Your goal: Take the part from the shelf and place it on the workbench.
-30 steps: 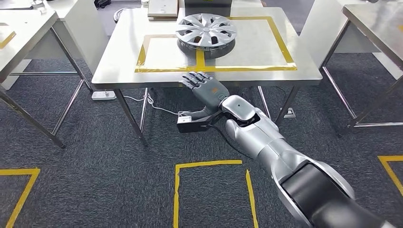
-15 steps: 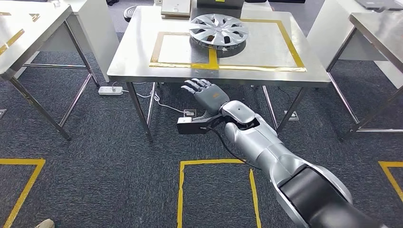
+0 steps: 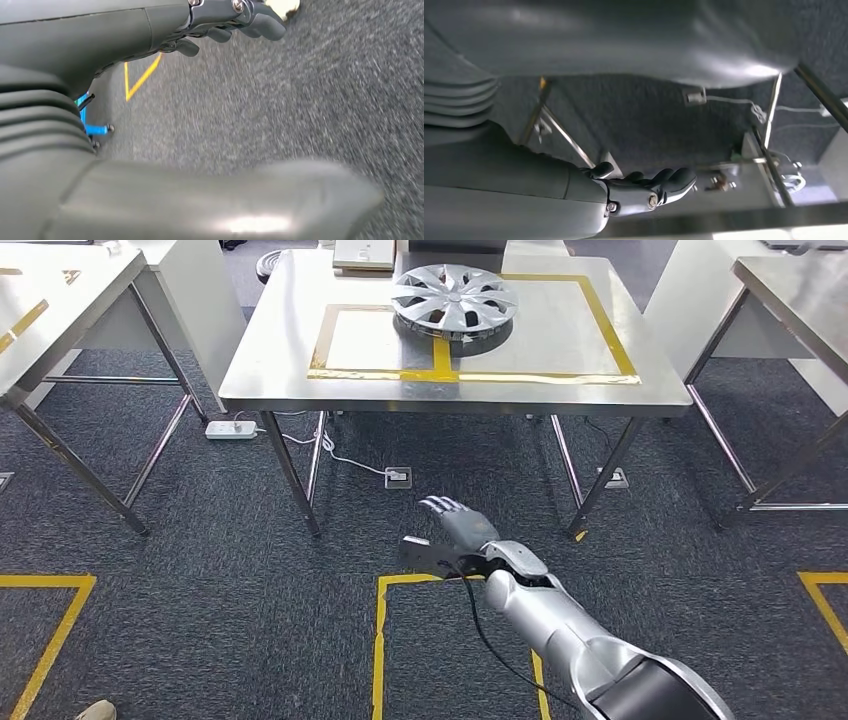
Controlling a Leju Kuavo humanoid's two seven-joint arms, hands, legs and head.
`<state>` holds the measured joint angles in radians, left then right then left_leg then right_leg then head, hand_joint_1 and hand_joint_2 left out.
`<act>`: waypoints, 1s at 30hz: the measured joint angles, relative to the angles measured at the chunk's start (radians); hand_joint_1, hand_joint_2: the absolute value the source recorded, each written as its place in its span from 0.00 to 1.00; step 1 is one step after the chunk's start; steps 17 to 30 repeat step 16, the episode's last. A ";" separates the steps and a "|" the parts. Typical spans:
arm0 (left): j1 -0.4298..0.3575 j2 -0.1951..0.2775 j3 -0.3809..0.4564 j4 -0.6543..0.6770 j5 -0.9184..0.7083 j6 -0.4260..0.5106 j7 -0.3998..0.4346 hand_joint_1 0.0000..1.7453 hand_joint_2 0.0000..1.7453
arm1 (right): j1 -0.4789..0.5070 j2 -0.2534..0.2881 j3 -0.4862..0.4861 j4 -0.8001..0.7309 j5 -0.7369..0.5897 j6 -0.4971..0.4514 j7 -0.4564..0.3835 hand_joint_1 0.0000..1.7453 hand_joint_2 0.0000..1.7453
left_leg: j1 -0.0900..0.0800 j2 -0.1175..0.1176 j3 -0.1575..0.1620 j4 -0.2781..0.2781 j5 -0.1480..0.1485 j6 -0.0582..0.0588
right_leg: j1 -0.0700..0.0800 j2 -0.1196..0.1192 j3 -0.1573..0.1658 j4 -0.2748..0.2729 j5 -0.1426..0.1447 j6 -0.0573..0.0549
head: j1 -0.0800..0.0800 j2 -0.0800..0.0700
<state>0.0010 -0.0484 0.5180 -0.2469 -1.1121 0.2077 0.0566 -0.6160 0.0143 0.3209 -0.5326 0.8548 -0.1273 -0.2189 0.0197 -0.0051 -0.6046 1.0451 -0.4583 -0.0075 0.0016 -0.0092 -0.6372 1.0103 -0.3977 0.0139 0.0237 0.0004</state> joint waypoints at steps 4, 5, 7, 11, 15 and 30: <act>0.012 0.003 -0.042 -0.012 0.102 -0.019 -0.006 0.00 0.00 | 0.072 -0.001 -0.022 0.010 -0.080 0.011 0.020 0.00 0.00 | 0.001 0.000 0.000 -0.002 0.001 -0.002 | 0.001 0.001 -0.002 0.001 -0.001 -0.001 | 0.000 0.000; 0.016 0.004 -0.053 -0.015 0.128 -0.023 -0.007 0.00 0.00 | 0.090 -0.001 -0.027 0.012 -0.099 0.013 0.025 0.00 0.00 | 0.001 0.000 0.000 -0.002 0.001 -0.002 | 0.001 0.001 -0.002 0.001 -0.001 -0.002 | 0.000 0.000; 0.022 0.006 -0.075 -0.021 0.178 -0.032 -0.009 0.00 0.00 | 0.126 -0.002 -0.039 0.017 -0.137 0.019 0.035 0.00 0.00 | 0.001 0.000 0.000 -0.003 0.001 -0.003 | 0.001 0.001 -0.003 0.002 -0.001 -0.002 | 0.000 0.000; 0.034 0.008 -0.113 -0.032 0.266 -0.049 -0.015 0.00 0.00 | 0.187 -0.004 -0.065 0.027 -0.205 0.029 0.052 0.00 0.00 | 0.001 0.000 -0.001 -0.003 0.001 -0.003 | 0.001 0.001 -0.004 0.002 -0.001 -0.002 | 0.000 0.000; 0.048 0.012 -0.160 -0.046 0.368 -0.067 -0.019 0.00 0.00 | 0.259 -0.005 -0.097 0.039 -0.282 0.041 0.072 0.00 0.00 | 0.001 0.001 -0.001 -0.003 0.001 -0.003 | 0.001 0.001 -0.004 0.003 -0.002 -0.003 | 0.000 0.000; 0.050 0.012 -0.167 -0.048 0.382 -0.070 -0.019 0.00 0.00 | 0.269 -0.005 -0.102 0.041 -0.293 0.043 0.075 0.00 0.00 | 0.001 0.001 -0.001 -0.003 0.001 -0.003 | 0.001 0.001 -0.004 0.003 -0.002 -0.003 | 0.000 0.000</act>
